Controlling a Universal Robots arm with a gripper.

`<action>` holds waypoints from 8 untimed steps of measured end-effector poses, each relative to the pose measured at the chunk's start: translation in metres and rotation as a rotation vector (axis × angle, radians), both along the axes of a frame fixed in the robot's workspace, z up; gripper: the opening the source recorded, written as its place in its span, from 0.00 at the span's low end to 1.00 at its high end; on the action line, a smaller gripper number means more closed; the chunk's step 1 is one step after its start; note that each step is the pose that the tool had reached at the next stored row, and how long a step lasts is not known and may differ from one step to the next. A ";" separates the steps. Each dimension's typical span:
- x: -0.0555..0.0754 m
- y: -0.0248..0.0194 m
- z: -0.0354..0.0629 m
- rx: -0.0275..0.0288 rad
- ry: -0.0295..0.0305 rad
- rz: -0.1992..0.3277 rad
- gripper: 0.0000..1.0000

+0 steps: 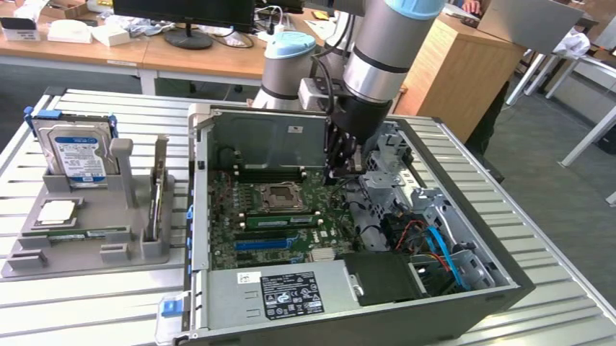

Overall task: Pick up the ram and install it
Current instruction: 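Press down the ram until it locks into place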

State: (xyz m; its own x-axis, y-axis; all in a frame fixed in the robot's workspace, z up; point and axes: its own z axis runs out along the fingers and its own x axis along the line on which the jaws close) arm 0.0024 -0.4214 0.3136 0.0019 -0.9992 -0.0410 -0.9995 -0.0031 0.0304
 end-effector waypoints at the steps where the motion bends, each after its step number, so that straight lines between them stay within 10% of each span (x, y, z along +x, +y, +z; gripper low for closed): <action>1: 0.000 0.0000 -0.0009 0.0000 -0.0001 0.000 0.10; 8: 0.000 0.0000 -0.0084 0.0000 0.0000 0.000 0.10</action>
